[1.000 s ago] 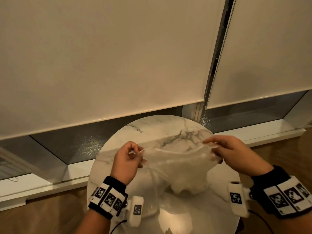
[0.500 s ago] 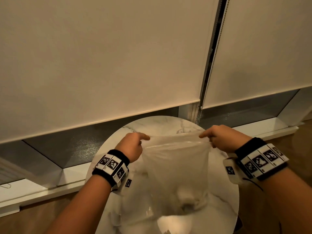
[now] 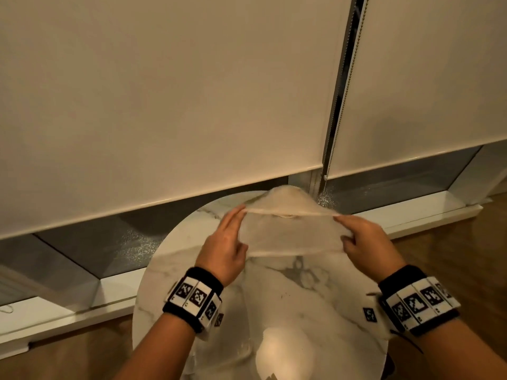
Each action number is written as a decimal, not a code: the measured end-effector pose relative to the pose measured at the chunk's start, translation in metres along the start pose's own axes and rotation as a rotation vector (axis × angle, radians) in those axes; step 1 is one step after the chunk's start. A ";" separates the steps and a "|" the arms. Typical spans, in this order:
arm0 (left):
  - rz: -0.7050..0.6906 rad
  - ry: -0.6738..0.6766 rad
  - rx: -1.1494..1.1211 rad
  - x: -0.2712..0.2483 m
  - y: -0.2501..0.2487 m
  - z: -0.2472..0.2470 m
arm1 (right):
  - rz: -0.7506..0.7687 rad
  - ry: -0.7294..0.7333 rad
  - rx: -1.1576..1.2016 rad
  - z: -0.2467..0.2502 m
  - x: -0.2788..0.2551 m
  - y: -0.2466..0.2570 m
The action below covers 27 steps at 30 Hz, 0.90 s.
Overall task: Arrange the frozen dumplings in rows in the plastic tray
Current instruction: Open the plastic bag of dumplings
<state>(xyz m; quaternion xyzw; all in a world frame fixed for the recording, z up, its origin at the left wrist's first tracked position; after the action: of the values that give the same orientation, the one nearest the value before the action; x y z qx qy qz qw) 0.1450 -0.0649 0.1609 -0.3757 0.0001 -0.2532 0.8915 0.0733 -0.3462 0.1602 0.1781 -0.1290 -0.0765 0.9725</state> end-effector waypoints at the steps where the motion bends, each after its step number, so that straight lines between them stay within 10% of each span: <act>1: 0.036 0.041 -0.013 -0.009 0.007 -0.015 | -0.027 0.028 0.001 -0.014 -0.011 -0.006; 11: 0.189 0.352 -0.119 -0.083 0.024 -0.111 | -0.260 0.735 -0.312 -0.102 -0.094 -0.037; 19: 0.257 0.433 -0.061 -0.088 -0.001 -0.122 | -0.294 0.835 0.307 -0.139 -0.080 0.030; 27: 0.201 0.492 -0.022 -0.098 -0.027 -0.121 | -0.340 0.832 0.154 -0.213 -0.034 0.015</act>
<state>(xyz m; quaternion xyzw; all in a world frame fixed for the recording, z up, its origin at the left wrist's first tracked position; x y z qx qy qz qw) 0.0242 -0.1171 0.0733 -0.3107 0.2569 -0.2469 0.8812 0.1019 -0.2561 -0.0345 0.2842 0.2985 -0.1470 0.8992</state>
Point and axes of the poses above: each hand's wrist, its own x-axis towards the middle knuckle, its own z-axis out of the back of the hand, y = z × x, the point moved 5 cm from there along x, towards the middle knuckle, and after that the axes turned 12 degrees about -x, right-handed, at the moved point
